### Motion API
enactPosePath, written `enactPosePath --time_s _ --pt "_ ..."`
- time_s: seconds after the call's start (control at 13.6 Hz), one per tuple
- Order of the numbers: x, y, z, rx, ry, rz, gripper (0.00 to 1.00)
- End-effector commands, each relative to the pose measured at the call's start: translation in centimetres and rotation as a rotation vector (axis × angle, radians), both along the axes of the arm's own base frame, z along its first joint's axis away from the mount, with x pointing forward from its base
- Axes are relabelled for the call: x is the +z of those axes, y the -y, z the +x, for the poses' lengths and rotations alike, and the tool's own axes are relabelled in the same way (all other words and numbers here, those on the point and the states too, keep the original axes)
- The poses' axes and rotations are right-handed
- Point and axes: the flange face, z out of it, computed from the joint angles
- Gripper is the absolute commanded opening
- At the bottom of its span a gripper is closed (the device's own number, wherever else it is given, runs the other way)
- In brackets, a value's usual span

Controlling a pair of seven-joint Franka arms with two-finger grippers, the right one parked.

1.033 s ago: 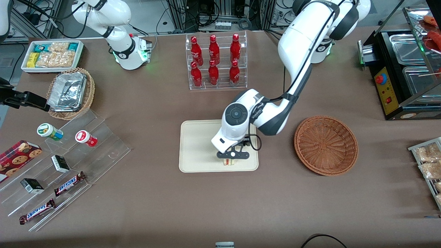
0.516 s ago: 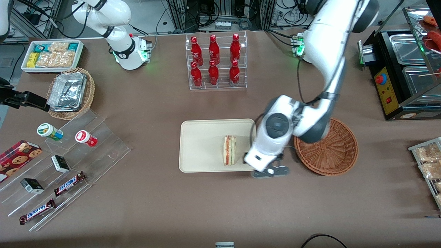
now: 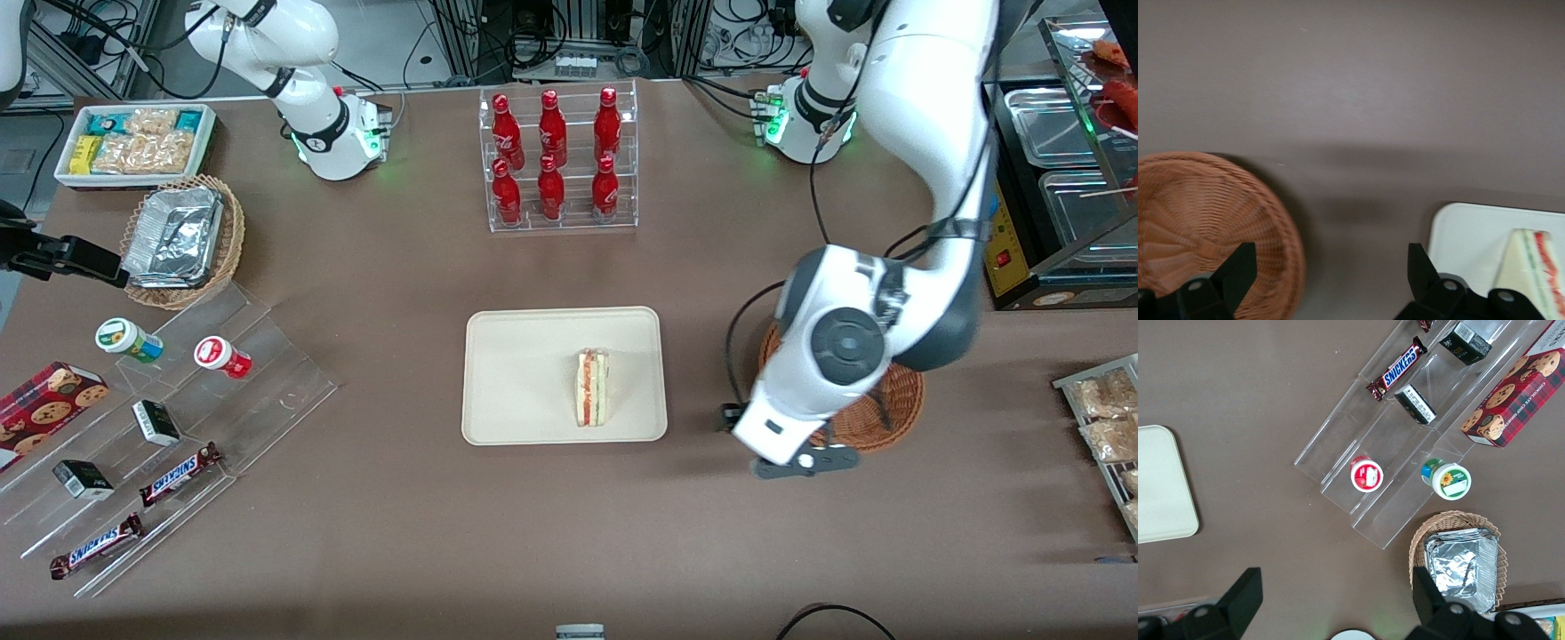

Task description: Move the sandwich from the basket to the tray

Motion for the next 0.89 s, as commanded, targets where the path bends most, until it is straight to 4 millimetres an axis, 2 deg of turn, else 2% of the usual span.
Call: enactPosePath --time_s 0.0,0.15,0.22,0.3,0.37,0.52,0.81 --pt "2.1 -3.8 -0.5 -0.018 -0.045 0.003 1.0" --pt "2.6 -6.0 -0.5 -0.004 -0.056 0.006 1.0" --pt "3.6 -8.1 -0.9 0.014 -0.055 0.003 1.0" --pt "4.4 -8.4 -1.8 -0.015 -0.06 -0.012 1.0" --pt "5.7 -9.8 -2.3 -0.02 -0.056 -0.019 1.0" --pt "8.0 -11.4 -3.7 -0.022 -0.097 -0.011 1.0" --pt "14.9 -15.2 -7.6 -0.119 -0.132 0.002 1.0"
